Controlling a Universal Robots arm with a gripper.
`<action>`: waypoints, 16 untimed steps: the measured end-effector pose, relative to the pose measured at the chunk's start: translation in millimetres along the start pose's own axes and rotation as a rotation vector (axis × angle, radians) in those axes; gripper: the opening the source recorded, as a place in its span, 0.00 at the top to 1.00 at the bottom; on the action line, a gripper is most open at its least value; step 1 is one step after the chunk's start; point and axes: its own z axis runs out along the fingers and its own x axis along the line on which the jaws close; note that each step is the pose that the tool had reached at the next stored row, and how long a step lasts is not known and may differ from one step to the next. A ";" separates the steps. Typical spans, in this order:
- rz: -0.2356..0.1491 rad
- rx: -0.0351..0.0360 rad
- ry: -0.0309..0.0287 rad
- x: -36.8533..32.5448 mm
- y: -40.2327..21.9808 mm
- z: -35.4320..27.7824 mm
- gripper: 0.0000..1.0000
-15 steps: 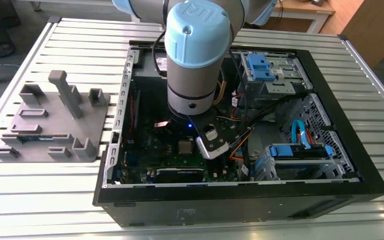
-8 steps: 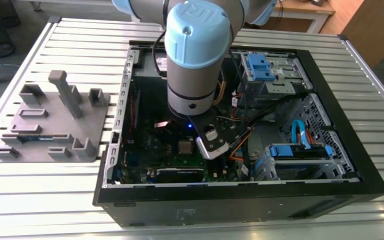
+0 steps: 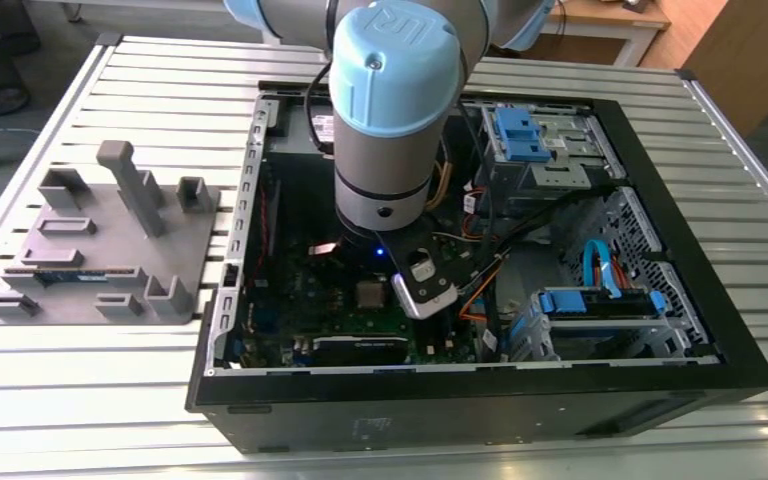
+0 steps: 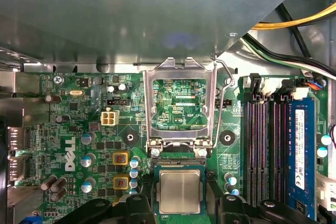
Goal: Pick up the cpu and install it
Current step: 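Place the cpu into insertion slot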
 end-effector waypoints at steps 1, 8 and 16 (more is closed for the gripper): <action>0.000 -0.0005 -0.0004 -0.1 0.1 0.2 0.52; 0.000 -0.0002 0.0000 0.0 0.0 -0.2 0.46; 0.000 -0.0023 -0.0002 0.1 0.2 -6.2 0.46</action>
